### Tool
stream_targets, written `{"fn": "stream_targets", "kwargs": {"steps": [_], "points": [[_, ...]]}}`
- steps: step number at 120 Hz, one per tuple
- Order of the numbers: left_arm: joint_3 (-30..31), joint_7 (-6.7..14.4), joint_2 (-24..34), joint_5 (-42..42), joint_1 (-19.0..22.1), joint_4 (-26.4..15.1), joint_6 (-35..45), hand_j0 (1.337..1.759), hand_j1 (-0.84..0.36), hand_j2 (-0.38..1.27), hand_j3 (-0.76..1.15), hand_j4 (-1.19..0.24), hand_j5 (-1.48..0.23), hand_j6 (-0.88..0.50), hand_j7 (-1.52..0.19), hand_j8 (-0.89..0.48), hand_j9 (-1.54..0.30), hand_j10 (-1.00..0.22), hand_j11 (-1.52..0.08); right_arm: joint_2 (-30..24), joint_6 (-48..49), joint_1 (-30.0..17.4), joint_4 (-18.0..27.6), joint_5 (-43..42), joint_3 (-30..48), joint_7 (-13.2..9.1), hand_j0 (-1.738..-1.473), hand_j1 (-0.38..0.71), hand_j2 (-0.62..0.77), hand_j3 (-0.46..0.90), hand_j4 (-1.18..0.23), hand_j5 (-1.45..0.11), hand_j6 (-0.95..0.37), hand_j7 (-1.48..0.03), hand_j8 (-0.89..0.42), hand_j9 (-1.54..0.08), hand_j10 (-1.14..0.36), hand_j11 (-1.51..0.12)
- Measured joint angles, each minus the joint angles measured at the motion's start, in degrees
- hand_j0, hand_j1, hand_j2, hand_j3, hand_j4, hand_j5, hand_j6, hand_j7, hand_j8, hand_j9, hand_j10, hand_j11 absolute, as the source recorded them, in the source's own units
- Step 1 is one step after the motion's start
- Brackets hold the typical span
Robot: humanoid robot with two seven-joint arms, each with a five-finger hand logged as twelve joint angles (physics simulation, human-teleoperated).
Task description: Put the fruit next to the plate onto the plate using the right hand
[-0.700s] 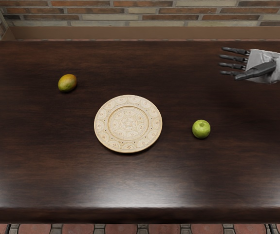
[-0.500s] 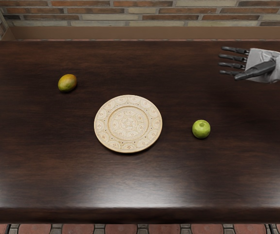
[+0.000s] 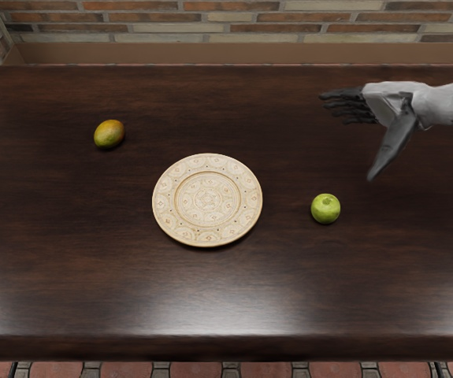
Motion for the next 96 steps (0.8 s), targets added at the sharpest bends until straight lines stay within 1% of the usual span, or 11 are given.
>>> {"fn": "stream_targets", "kwargs": {"steps": [9, 20, 36, 49, 61, 70, 80, 87, 96], "points": [[0.0, 0.0, 0.0, 0.0, 0.0, 0.0, 0.0, 1.658, 0.07, 0.05, 0.0, -0.23, -0.3, -0.23, -0.3, -0.23, -0.3, -0.23, -0.3, -1.55, -0.4, -2.14, 5.68, -3.55, -0.28, 0.02, -1.658, -0.3, -0.01, 0.0, -0.04, -0.05, -0.04, -0.05, -0.04, -0.05, -0.04, -0.05], [0.0, 0.0, 0.0, 0.0, 0.0, 0.0, 0.0, 1.658, 0.07, 0.05, 0.0, -0.23, -0.3, -0.23, -0.3, -0.23, -0.3, -0.23, -0.3, -2.5, -4.65, -4.57, 10.64, -7.7, -1.13, -0.02, -1.658, -0.3, -0.01, 0.0, -0.04, -0.05, -0.04, -0.05, -0.04, -0.05, -0.04, -0.05], [0.0, 0.0, 0.0, 0.0, 0.0, 0.0, 0.0, 1.658, 0.07, 0.05, 0.0, -0.23, -0.3, -0.23, -0.3, -0.23, -0.3, -0.23, -0.3, -2.69, -12.54, -7.65, 14.91, -11.52, -1.83, -0.46, -1.658, -0.3, -0.01, 0.0, -0.04, -0.05, -0.05, -0.05, -0.04, -0.05, -0.04, -0.05], [0.0, 0.0, 0.0, 0.0, 0.0, 0.0, 0.0, 1.658, 0.07, 0.05, 0.0, -0.23, -0.3, -0.23, -0.3, -0.23, -0.3, -0.23, -0.3, -2.56, -19.37, -10.24, 18.62, -16.92, -2.3, -1.48, -1.658, -0.3, -0.01, 0.0, -0.05, -0.06, -0.05, -0.06, -0.05, -0.06, -0.05, -0.06], [0.0, 0.0, 0.0, 0.0, 0.0, 0.0, 0.0, 1.658, 0.07, 0.05, 0.0, -0.23, -0.3, -0.23, -0.3, -0.23, -0.3, -0.23, -0.3, -0.97, -23.82, -11.4, 20.42, -21.75, -3.64, -5.33, -1.658, -0.3, -0.01, 0.0, -0.05, -0.06, -0.05, -0.06, -0.05, -0.06, -0.05, -0.06], [0.0, 0.0, 0.0, 0.0, 0.0, 0.0, 0.0, 1.658, 0.07, 0.05, 0.0, -0.23, -0.3, -0.23, -0.3, -0.23, -0.3, -0.23, -0.3, 0.61, -25.32, -11.75, 21.02, -23.64, -4.2, -8.72, -1.658, -0.3, -0.01, 0.0, -0.05, -0.06, -0.05, -0.06, -0.05, -0.06, -0.05, -0.06], [0.0, 0.0, 0.0, 0.0, 0.0, 0.0, 0.0, 1.658, 0.07, 0.05, 0.0, -0.23, -0.3, -0.23, -0.3, -0.23, -0.3, -0.23, -0.3, 1.8, -27.21, -11.78, 21.43, -25.6, -5.86, -11.73, -1.658, -0.3, -0.01, 0.0, -0.05, -0.06, -0.05, -0.06, -0.05, -0.06, -0.05, -0.06], [0.0, 0.0, 0.0, 0.0, 0.0, 0.0, 0.0, 1.658, 0.07, 0.05, 0.0, -0.23, -0.3, -0.23, -0.3, -0.23, -0.3, -0.23, -0.3, 2.77, -28.0, -11.75, 21.76, -26.43, -6.65, -13.22, -1.658, -0.3, -0.01, 0.0, -0.05, -0.06, -0.05, -0.06, -0.05, -0.06, -0.05, -0.06], [0.0, 0.0, 0.0, 0.0, 0.0, 0.0, 0.0, 1.658, 0.07, 0.05, 0.0, -0.23, -0.3, -0.23, -0.3, -0.23, -0.3, -0.23, -0.3, 3.59, -28.76, -11.68, 22.06, -26.99, -7.09, -14.24, -1.658, -0.29, -0.01, 0.0, -0.05, -0.07, -0.06, -0.06, -0.05, -0.07, -0.05, -0.06]]}}
